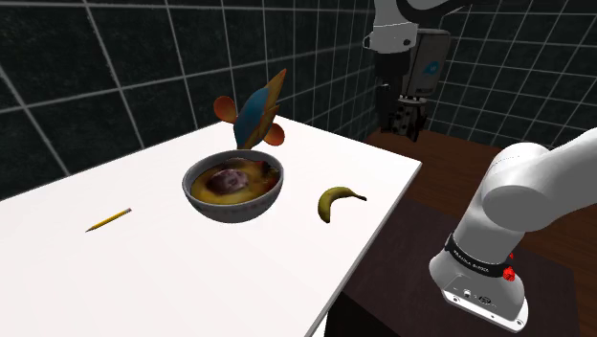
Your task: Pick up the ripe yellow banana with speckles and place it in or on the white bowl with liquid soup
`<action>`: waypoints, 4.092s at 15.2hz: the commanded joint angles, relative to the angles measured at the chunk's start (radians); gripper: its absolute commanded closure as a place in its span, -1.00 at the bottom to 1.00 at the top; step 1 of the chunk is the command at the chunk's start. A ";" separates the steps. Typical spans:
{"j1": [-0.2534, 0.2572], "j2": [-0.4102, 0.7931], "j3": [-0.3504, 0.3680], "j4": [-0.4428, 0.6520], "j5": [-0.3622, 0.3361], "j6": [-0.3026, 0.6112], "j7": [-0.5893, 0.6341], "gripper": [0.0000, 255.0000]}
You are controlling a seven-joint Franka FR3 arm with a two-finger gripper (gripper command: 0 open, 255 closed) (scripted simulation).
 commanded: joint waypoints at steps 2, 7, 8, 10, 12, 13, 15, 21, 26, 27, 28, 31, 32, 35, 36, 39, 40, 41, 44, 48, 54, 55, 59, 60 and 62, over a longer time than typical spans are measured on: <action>0.019 -0.015 0.012 -0.027 0.011 0.034 -0.008 -1.00; 0.123 -0.080 0.077 -0.153 0.069 0.206 -0.047 -1.00; 0.145 -0.092 0.091 -0.177 0.081 0.241 -0.055 -1.00; 0.190 -0.112 0.121 -0.224 0.104 0.313 -0.069 -1.00; 0.237 -0.129 0.151 -0.270 0.128 0.386 -0.083 -1.00; 0.262 -0.136 0.167 -0.291 0.139 0.424 -0.089 -1.00; 0.311 -0.146 0.200 -0.334 0.162 0.500 -0.100 -1.00; 0.351 -0.115 0.240 -0.404 0.186 0.639 -0.109 -1.00; 0.348 -0.078 0.249 -0.432 0.190 0.705 -0.109 -1.00; 0.348 -0.077 0.249 -0.432 0.190 0.705 -0.109 -1.00; 0.348 -0.077 0.249 -0.432 0.190 0.705 -0.109 -1.00; 0.348 -0.077 0.249 -0.432 0.190 0.705 -0.109 -1.00; 0.348 -0.078 0.249 -0.432 0.190 0.705 -0.109 -1.00; 0.348 -0.078 0.249 -0.432 0.190 0.705 -0.109 1.00; 0.348 -0.078 0.249 -0.432 0.190 0.705 -0.109 1.00; 0.348 -0.077 0.249 -0.432 0.190 0.705 -0.109 1.00; 0.348 -0.077 0.249 -0.432 0.190 0.705 -0.109 1.00; 0.348 -0.078 0.249 -0.432 0.190 0.705 -0.109 1.00; 0.346 -0.090 0.243 -0.411 0.186 0.671 -0.111 1.00; 0.343 -0.111 0.232 -0.368 0.178 0.608 -0.115 1.00; 0.337 -0.130 0.216 -0.297 0.167 0.518 -0.120 1.00; 0.336 -0.132 0.214 -0.285 0.165 0.504 -0.121 1.00; 0.331 -0.137 0.205 -0.234 0.157 0.449 -0.124 1.00; 0.330 -0.138 0.202 -0.221 0.155 0.435 -0.125 1.00; 0.328 -0.138 0.198 -0.194 0.152 0.409 -0.126 1.00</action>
